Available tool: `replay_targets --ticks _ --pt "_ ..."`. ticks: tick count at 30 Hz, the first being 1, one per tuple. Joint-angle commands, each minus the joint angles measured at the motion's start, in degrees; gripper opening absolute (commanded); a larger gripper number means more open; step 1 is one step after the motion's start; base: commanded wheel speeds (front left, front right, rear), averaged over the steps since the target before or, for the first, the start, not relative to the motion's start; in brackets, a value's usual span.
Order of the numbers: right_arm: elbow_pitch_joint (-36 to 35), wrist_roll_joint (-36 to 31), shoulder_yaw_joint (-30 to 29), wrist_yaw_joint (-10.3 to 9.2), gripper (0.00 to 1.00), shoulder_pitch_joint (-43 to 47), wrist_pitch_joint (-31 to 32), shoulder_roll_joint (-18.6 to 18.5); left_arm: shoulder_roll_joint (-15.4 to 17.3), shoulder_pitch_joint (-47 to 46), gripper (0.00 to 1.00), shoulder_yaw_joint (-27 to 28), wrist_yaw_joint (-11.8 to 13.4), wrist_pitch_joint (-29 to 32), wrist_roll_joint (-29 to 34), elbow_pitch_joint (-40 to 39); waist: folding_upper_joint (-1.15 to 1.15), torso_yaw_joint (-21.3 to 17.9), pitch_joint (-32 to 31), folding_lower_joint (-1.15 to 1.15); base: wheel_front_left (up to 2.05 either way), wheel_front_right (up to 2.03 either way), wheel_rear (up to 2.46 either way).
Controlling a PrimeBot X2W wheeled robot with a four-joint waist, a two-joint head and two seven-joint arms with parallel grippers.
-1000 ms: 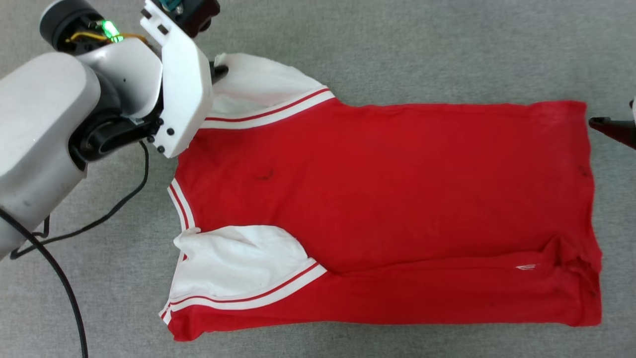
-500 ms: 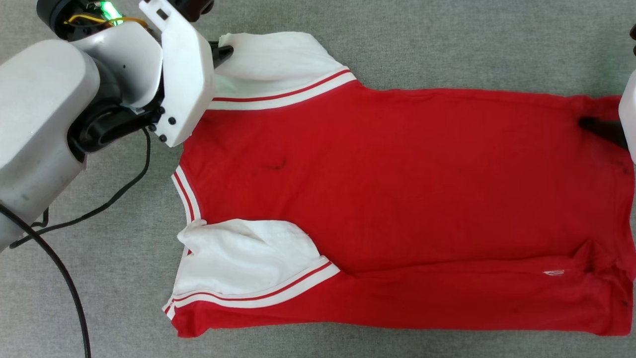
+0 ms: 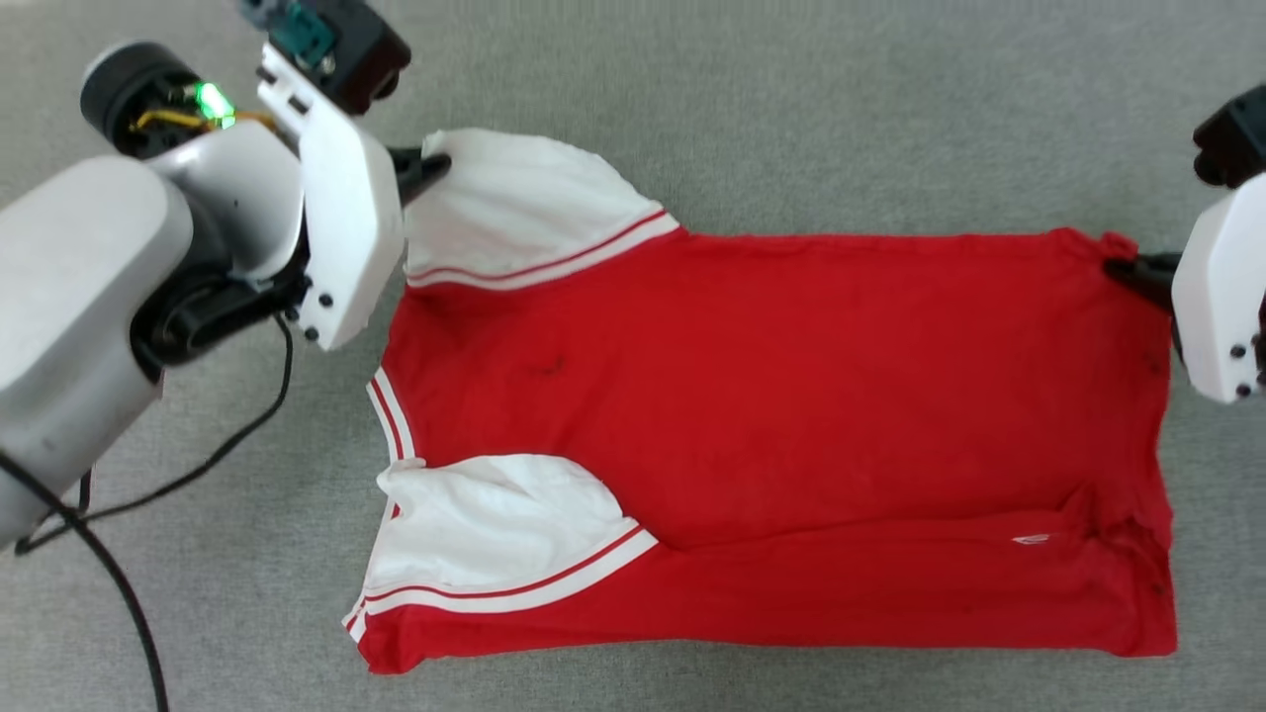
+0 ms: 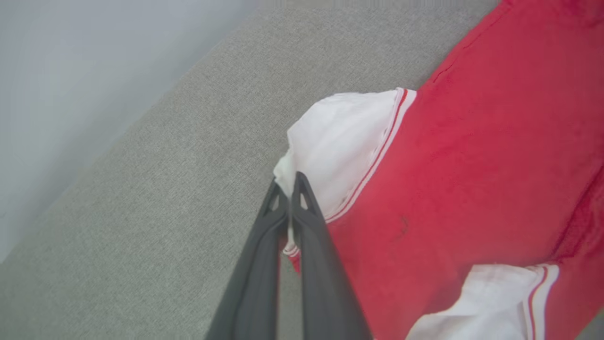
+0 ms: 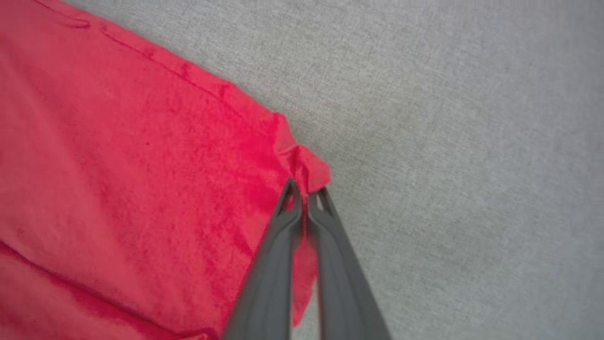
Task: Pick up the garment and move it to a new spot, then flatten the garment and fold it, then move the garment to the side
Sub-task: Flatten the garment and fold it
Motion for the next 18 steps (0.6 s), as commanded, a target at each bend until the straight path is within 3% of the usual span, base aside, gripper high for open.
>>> replay_targets --ticks 1,7,18 --pt "-0.6 0.7 0.7 -0.02 0.00 1.5 -1.0 -0.5 0.7 1.7 0.00 0.0 0.5 -0.6 -0.7 -0.7 0.00 -0.5 -2.8 0.00 0.00 0.00 0.00" --pt "-2.8 2.6 2.3 -0.02 0.00 6.0 -6.7 -2.7 4.7 8.1 0.00 -1.0 3.0 -3.1 -1.6 -5.2 0.00 -0.9 -7.6 0.00 0.00 0.00 0.00" --pt "-5.6 5.0 5.9 -0.02 0.00 16.5 -12.5 -5.6 12.4 24.8 0.00 -4.4 10.2 -7.2 -4.0 -16.5 0.00 -2.3 -13.4 0.00 0.00 0.00 0.00"
